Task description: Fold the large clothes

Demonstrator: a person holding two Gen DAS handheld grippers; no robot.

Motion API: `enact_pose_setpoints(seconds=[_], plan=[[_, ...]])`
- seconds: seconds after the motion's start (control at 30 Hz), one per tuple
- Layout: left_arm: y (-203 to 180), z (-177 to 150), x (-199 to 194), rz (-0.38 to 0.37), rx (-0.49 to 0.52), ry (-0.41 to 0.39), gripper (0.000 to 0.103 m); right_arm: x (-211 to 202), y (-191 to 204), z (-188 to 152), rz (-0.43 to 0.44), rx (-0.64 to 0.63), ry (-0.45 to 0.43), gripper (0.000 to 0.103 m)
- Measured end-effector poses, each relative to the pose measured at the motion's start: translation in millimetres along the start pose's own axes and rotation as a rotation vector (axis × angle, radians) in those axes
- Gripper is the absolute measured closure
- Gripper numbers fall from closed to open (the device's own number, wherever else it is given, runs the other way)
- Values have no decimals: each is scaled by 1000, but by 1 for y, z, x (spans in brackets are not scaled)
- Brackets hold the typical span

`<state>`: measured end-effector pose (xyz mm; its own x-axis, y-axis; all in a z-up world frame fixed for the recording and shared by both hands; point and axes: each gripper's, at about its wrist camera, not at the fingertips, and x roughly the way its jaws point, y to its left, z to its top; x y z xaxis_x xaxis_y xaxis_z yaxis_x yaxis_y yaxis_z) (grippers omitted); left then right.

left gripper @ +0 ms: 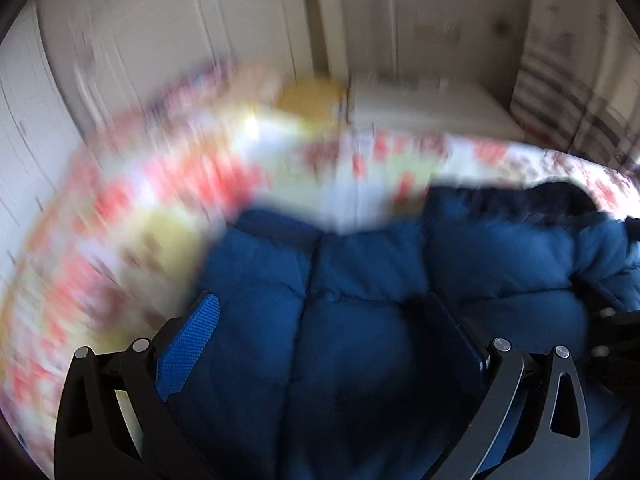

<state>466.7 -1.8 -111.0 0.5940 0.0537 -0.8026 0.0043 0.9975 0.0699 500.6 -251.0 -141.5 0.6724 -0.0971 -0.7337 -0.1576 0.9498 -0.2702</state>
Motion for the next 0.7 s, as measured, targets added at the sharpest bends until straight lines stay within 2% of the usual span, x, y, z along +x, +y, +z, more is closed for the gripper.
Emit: enact_pose_setpoints(seconds=[0.07, 0.17, 0.37, 0.43, 0.63, 0.7], plan=[[11, 4, 2, -29, -54, 7, 4, 0, 0, 0, 5, 5, 0, 4], [10, 3, 2, -41, -46, 12, 4, 1, -2, -1, 21, 15, 2, 4], [9, 2, 1, -61, -37, 18, 4, 8, -22, -1, 164, 113, 38, 4], [9, 3, -1, -68, -36, 13, 4, 9, -24, -1, 173, 121, 41, 4], [5, 18, -39, -115, 6, -102, 4, 10, -20, -1, 171, 118, 45, 4], [4, 26, -37, -89, 20, -118, 4, 10, -21, -1, 172, 118, 48, 4]])
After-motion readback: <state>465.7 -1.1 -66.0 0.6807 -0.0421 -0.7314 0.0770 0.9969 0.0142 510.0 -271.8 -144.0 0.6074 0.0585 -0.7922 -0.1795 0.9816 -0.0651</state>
